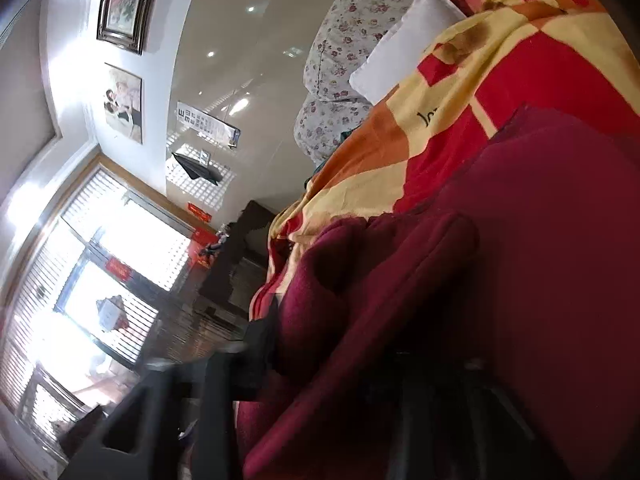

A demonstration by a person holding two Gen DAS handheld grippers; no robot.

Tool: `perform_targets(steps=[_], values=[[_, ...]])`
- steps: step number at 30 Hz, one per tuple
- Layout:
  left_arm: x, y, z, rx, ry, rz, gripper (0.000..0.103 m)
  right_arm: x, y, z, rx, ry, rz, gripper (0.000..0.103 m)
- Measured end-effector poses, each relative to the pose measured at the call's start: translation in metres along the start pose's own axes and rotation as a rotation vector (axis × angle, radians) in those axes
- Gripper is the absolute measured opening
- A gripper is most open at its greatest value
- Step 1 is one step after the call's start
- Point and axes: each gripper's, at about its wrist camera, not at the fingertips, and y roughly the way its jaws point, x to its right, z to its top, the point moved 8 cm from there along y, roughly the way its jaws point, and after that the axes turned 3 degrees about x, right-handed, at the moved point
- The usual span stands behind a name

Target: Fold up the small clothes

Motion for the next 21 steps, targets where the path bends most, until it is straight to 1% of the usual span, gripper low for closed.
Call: perform_targets(steps=[2, 4, 5, 6, 7, 8, 10, 11, 12, 13, 16, 17, 18, 19, 21], values=[[0.009, 0.007, 0.0, 0.019, -0.016, -0.044, 0.089, -0.01, 0.002, -0.004, -0.016, -0.044, -0.009, 0.074], [0.025, 0.015, -0.003, 0.027, 0.012, -0.07, 0.089, -0.012, 0.009, -0.011, -0.043, -0.105, -0.057, 0.072], [0.034, 0.019, -0.004, 0.029, 0.038, -0.082, 0.085, -0.011, 0.013, -0.016, -0.061, -0.125, -0.083, 0.055], [0.044, 0.024, -0.006, 0.03, 0.063, -0.083, 0.081, -0.009, 0.017, -0.019, -0.068, -0.139, -0.101, 0.029], [0.05, 0.029, -0.008, 0.027, 0.084, -0.071, 0.072, -0.008, 0.018, -0.02, -0.068, -0.161, -0.133, 0.023], [0.056, 0.032, -0.009, 0.021, 0.102, -0.063, 0.065, -0.009, 0.016, -0.017, -0.056, -0.18, -0.162, 0.021], [0.066, 0.032, -0.006, 0.018, 0.114, -0.086, 0.057, -0.019, 0.008, -0.01, -0.037, -0.212, -0.166, 0.019], [0.069, 0.03, -0.003, 0.019, 0.11, -0.101, 0.057, -0.03, 0.001, -0.005, -0.031, -0.265, -0.179, 0.018], [0.076, 0.026, 0.004, 0.027, 0.103, -0.133, 0.057, -0.034, -0.003, -0.001, -0.028, -0.3, -0.199, 0.018], [0.08, 0.023, 0.009, 0.036, 0.104, -0.153, 0.057, -0.041, -0.008, 0.007, -0.031, -0.36, -0.24, 0.018], [0.103, 0.017, 0.027, 0.079, 0.139, -0.208, 0.057, -0.049, -0.018, 0.028, -0.045, -0.478, -0.341, 0.017], [0.113, 0.019, 0.03, 0.081, 0.151, -0.237, 0.057, -0.049, -0.022, 0.034, -0.048, -0.506, -0.366, 0.017], [0.124, 0.025, 0.032, 0.074, 0.159, -0.273, 0.057, -0.047, -0.025, 0.04, -0.052, -0.533, -0.393, 0.017], [0.132, 0.031, 0.033, 0.065, 0.158, -0.291, 0.057, -0.042, -0.028, 0.044, -0.061, -0.555, -0.421, 0.017], [0.146, 0.05, 0.029, 0.027, 0.154, -0.314, 0.057, -0.019, -0.033, 0.051, -0.078, -0.603, -0.53, 0.016]])
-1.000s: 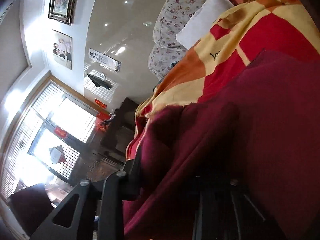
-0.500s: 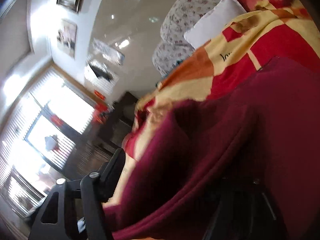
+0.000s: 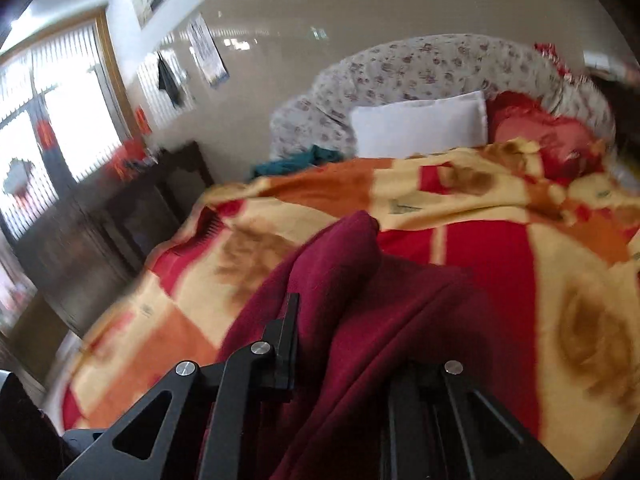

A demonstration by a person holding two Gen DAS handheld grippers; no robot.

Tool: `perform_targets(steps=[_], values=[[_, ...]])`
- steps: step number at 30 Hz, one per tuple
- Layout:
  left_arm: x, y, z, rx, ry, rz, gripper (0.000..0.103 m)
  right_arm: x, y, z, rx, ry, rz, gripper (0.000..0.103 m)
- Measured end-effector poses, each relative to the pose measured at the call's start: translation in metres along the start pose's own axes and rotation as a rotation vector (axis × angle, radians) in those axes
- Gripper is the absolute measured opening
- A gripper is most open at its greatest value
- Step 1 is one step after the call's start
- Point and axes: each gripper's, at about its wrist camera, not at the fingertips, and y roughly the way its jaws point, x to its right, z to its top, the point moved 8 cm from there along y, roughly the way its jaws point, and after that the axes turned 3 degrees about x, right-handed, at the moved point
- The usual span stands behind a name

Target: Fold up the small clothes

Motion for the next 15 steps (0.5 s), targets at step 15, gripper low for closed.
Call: perform_targets(steps=[15], values=[[-0.046, -0.052, -0.007, 0.01, 0.052, 0.21, 0.066, 0.011, -0.073, -0.038, 0.01, 0.222, 0.131, 0.057]])
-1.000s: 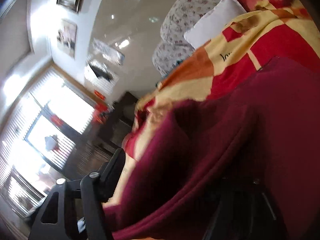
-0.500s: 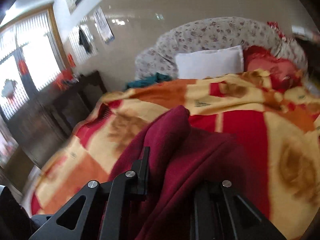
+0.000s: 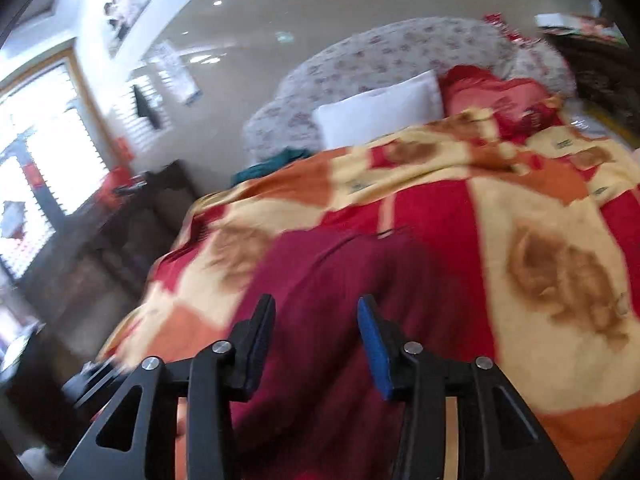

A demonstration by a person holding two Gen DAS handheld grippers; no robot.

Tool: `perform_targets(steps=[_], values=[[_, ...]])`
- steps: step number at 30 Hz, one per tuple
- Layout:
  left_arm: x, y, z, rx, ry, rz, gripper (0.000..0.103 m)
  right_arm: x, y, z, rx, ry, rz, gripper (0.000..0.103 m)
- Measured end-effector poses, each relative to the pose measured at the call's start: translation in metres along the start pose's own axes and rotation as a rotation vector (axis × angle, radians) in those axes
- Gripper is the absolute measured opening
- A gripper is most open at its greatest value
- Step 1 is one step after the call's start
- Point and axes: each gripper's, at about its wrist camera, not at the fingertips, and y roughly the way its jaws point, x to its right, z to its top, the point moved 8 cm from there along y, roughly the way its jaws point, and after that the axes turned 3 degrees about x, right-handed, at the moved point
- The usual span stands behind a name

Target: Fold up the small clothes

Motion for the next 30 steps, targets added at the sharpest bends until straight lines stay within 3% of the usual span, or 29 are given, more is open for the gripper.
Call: perform_targets(steps=[2, 4, 5, 6, 7, 11, 15, 17, 19, 21, 25, 28, 29, 30], values=[[-0.005, 0.014, -0.005, -0.038, -0.029, -0.013, 0.066, -0.009, 0.008, -0.016, -0.049, 0.055, 0.061, 0.067], [-0.005, 0.028, -0.01, -0.065, -0.029, -0.001, 0.066, -0.013, 0.015, -0.033, -0.089, 0.083, 0.083, 0.067], [-0.005, 0.035, -0.014, -0.076, -0.026, 0.009, 0.066, -0.016, 0.019, -0.041, -0.107, 0.021, 0.04, 0.057], [-0.004, 0.039, -0.017, -0.085, -0.028, 0.011, 0.066, -0.018, 0.021, -0.047, -0.115, -0.05, -0.024, 0.023], [-0.004, 0.043, -0.021, -0.093, -0.036, 0.005, 0.066, -0.016, 0.021, -0.05, -0.116, -0.127, -0.114, 0.019], [0.001, 0.05, -0.031, -0.117, -0.052, -0.021, 0.066, 0.01, 0.017, -0.07, -0.119, -0.162, -0.238, 0.017], [0.005, 0.046, -0.032, -0.124, -0.015, 0.013, 0.067, 0.016, 0.013, -0.082, -0.141, -0.111, -0.181, 0.018], [0.002, 0.038, -0.026, -0.095, 0.0, 0.035, 0.067, 0.009, -0.004, -0.067, -0.108, -0.063, -0.127, 0.022], [-0.002, 0.033, -0.017, -0.072, -0.003, 0.054, 0.068, 0.002, -0.013, -0.05, -0.055, -0.026, -0.083, 0.032], [-0.005, 0.034, -0.01, -0.063, -0.023, 0.052, 0.068, -0.004, -0.015, -0.026, 0.001, -0.052, -0.102, 0.046], [-0.003, 0.042, -0.007, -0.068, -0.041, 0.047, 0.068, 0.008, 0.017, -0.001, -0.019, -0.03, -0.181, 0.046], [0.002, 0.047, -0.009, -0.078, -0.043, 0.034, 0.068, 0.029, 0.053, -0.001, -0.082, 0.018, -0.204, 0.046], [0.004, 0.049, -0.011, -0.082, -0.042, 0.029, 0.068, 0.036, 0.065, -0.002, -0.102, 0.042, -0.189, 0.037], [0.005, 0.051, -0.012, -0.085, -0.041, 0.029, 0.069, 0.038, 0.068, -0.004, -0.104, 0.046, -0.177, 0.015]])
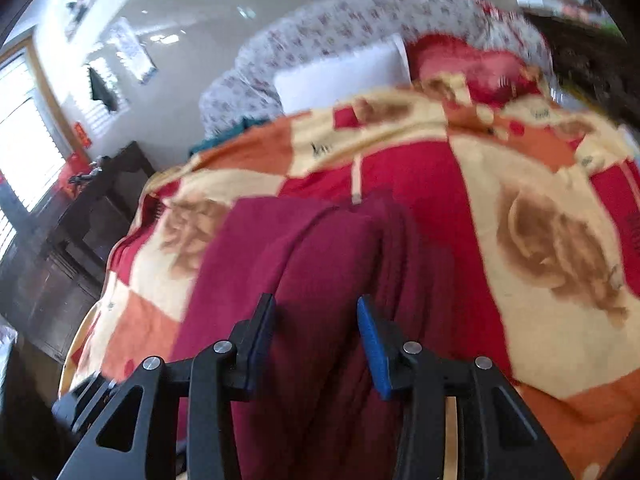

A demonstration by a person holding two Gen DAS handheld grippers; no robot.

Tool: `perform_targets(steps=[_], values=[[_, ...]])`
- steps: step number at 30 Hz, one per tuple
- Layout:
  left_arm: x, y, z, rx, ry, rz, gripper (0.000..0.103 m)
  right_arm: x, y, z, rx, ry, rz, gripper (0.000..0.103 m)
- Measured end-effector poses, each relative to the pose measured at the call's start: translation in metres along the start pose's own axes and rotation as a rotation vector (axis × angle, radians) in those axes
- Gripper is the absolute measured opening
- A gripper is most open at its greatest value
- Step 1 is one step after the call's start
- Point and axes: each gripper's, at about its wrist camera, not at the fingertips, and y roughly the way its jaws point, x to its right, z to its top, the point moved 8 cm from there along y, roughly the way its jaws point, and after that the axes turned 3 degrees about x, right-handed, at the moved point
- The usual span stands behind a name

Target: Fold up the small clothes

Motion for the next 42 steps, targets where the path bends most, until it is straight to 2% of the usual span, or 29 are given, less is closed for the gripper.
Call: perform_targets(steps=[1, 3, 5, 7, 8, 10, 13, 15, 18, 23, 25, 28, 32, 37, 40, 41, 42], values=[[0.001, 0.002, -0.001, -0.001, 0.005, 0.006, 0.071, -0.001, 0.001, 0.003, 0.007, -0.023, -0.006, 0.01], [0.002, 0.004, -0.001, 0.003, 0.013, 0.011, 0.073, -0.008, -0.008, 0.008, 0.036, -0.106, -0.043, 0.009], [0.001, 0.006, -0.001, 0.002, 0.0, 0.01, 0.078, -0.013, -0.015, 0.015, 0.089, -0.201, -0.135, 0.009], [0.0, 0.012, -0.001, -0.001, -0.026, 0.012, 0.08, -0.002, 0.002, 0.012, 0.055, -0.241, -0.227, 0.008], [0.0, 0.014, -0.001, -0.007, -0.037, 0.014, 0.081, 0.006, 0.015, 0.006, 0.018, -0.234, -0.245, 0.008], [-0.001, 0.016, -0.002, -0.012, -0.06, 0.02, 0.081, 0.012, 0.018, 0.003, 0.021, -0.194, -0.218, 0.009], [-0.003, 0.016, -0.004, -0.029, -0.07, 0.026, 0.081, 0.012, -0.011, 0.005, 0.064, -0.103, -0.161, 0.014], [-0.004, 0.015, -0.005, -0.033, -0.076, 0.03, 0.081, 0.002, -0.033, 0.003, 0.089, -0.116, -0.159, 0.016], [-0.006, 0.008, -0.003, -0.031, -0.08, 0.045, 0.081, -0.021, -0.058, -0.007, 0.113, -0.155, -0.098, 0.019], [-0.015, -0.003, 0.006, -0.002, -0.073, 0.107, 0.081, -0.048, -0.067, -0.022, 0.113, -0.183, -0.027, 0.02], [-0.022, -0.005, 0.009, 0.004, -0.081, 0.133, 0.081, -0.049, -0.058, -0.031, 0.086, -0.21, -0.055, 0.02], [-0.029, 0.0, 0.009, -0.001, -0.096, 0.138, 0.081, -0.031, -0.04, -0.044, 0.034, -0.224, -0.143, 0.02], [-0.027, 0.01, 0.004, -0.014, -0.099, 0.125, 0.085, -0.012, -0.029, -0.057, 0.032, -0.182, -0.126, 0.021], [-0.026, 0.015, 0.0, -0.023, -0.12, 0.114, 0.085, -0.011, -0.03, -0.059, 0.032, -0.177, -0.109, 0.024], [-0.027, 0.008, 0.001, -0.017, -0.111, 0.121, 0.085, -0.014, -0.039, -0.061, 0.031, -0.136, -0.076, 0.032], [-0.027, 0.005, 0.002, -0.015, -0.106, 0.126, 0.085, -0.014, -0.045, -0.061, 0.045, -0.117, -0.061, 0.039], [-0.028, 0.003, 0.002, -0.014, -0.104, 0.131, 0.085, -0.016, -0.05, -0.061, 0.055, -0.109, -0.062, 0.053]])
